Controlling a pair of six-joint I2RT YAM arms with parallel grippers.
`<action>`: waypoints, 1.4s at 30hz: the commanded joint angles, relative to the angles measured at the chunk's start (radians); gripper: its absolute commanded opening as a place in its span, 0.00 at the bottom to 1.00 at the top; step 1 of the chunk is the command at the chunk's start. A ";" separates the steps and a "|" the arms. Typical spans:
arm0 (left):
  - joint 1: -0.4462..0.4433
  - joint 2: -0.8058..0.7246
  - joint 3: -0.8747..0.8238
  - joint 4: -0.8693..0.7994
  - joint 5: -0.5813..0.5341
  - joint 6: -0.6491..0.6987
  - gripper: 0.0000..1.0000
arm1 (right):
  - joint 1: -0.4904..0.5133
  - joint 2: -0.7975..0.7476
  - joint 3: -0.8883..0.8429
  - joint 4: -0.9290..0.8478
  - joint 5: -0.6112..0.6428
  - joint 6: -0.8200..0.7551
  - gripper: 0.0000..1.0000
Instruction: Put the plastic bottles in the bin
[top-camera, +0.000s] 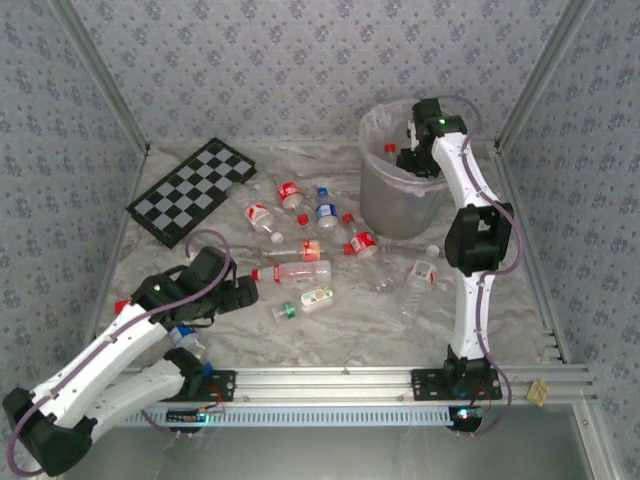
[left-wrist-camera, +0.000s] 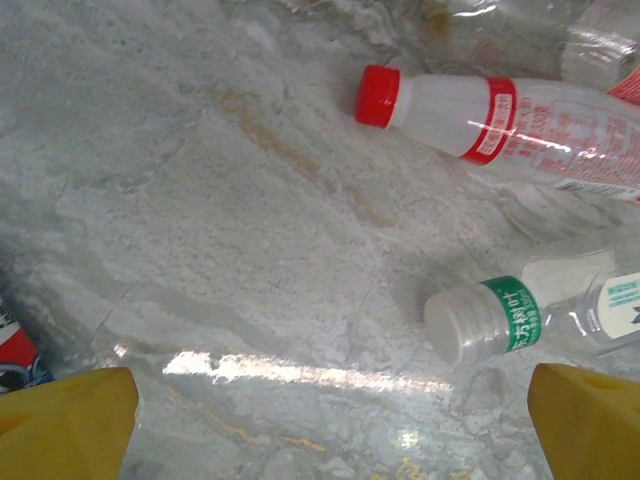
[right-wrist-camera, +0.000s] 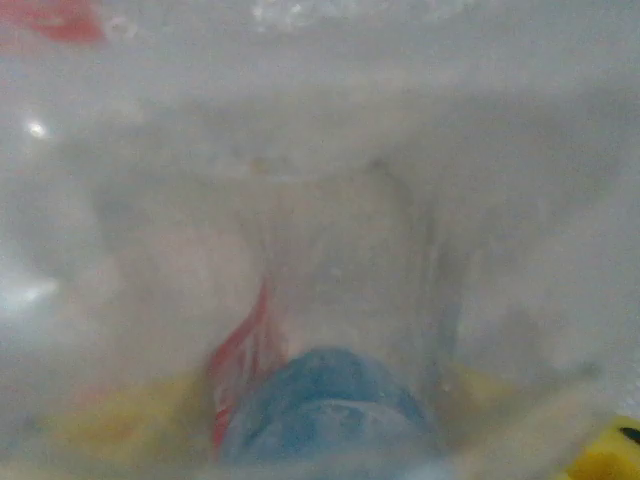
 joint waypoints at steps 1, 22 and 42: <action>0.005 -0.020 0.011 -0.116 -0.030 -0.059 1.00 | 0.009 -0.055 0.035 -0.029 0.020 -0.017 0.72; 0.022 0.105 -0.006 -0.413 -0.171 -0.349 1.00 | 0.006 -0.548 -0.139 0.001 -0.227 0.038 1.00; 0.206 0.155 -0.243 -0.088 0.012 -0.244 1.00 | -0.052 -0.745 -0.301 0.155 -0.370 0.080 0.97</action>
